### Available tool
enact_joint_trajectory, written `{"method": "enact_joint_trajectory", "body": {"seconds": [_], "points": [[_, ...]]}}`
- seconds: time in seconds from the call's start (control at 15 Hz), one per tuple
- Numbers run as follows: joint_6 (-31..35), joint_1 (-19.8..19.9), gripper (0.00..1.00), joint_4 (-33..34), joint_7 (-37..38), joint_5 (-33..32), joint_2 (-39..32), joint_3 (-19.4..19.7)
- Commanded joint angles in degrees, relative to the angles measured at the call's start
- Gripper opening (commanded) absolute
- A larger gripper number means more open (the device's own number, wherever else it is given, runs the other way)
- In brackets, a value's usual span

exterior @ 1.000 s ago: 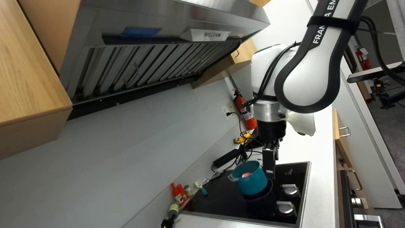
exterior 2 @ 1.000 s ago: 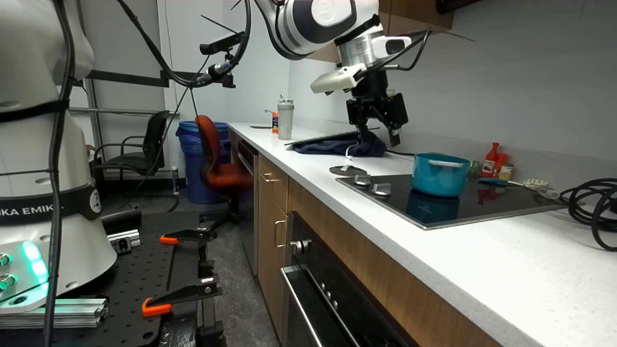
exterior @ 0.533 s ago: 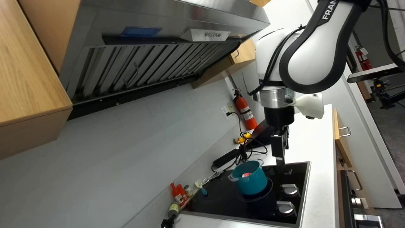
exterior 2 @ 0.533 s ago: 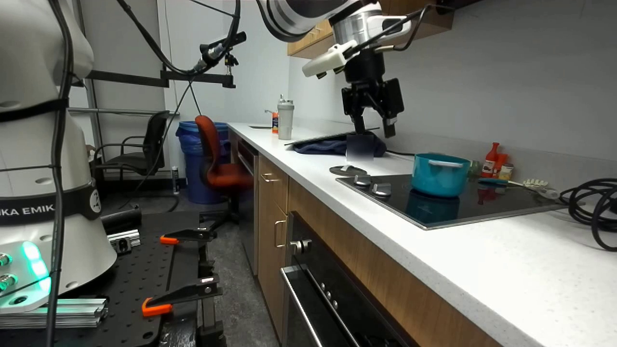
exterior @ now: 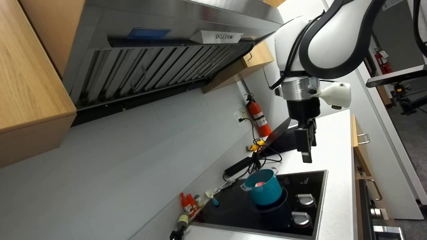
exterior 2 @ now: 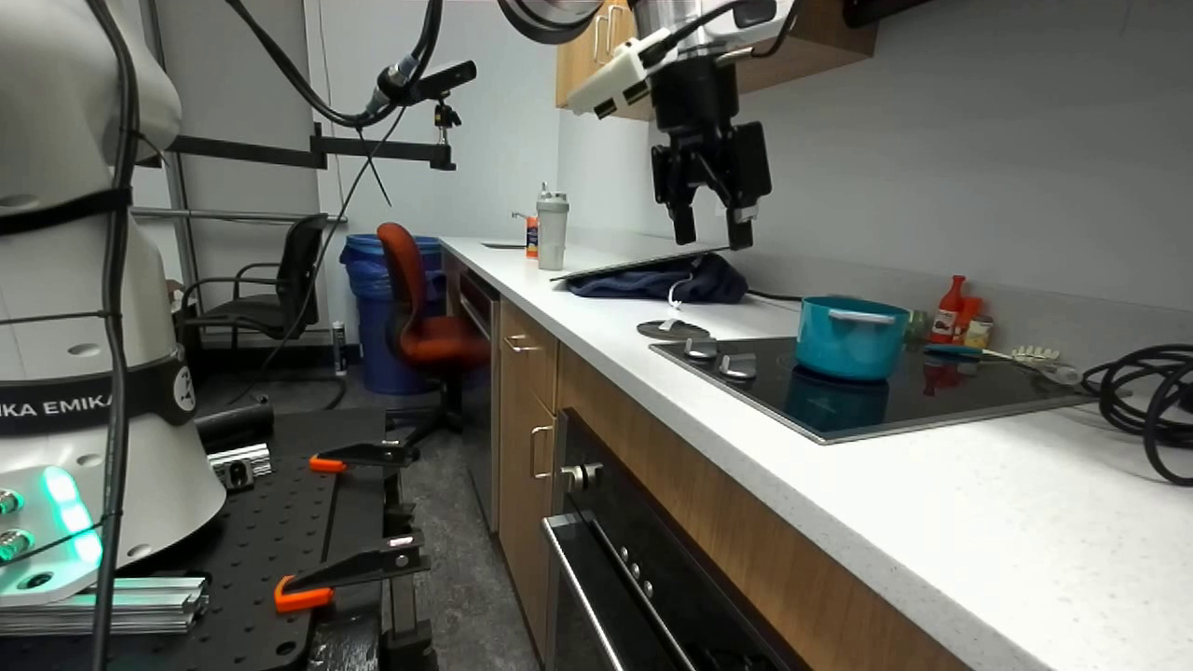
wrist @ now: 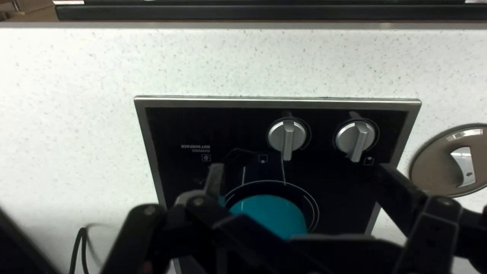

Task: Take the lid from the blue pot and put it at the left of the stove

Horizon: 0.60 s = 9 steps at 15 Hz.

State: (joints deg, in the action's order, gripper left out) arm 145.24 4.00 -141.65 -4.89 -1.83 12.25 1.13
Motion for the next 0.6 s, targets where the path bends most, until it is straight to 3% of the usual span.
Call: {"method": "enact_joint_trajectory", "body": {"seconds": [0.0, 0.53], "points": [[-3.6, 0.1, 1.00, -2.0, 1.5, -0.9, 4.7, 0.9], [-7.5, 0.0, 1.00, -3.4, 0.5, -0.4, 9.6, 1.8]]}}
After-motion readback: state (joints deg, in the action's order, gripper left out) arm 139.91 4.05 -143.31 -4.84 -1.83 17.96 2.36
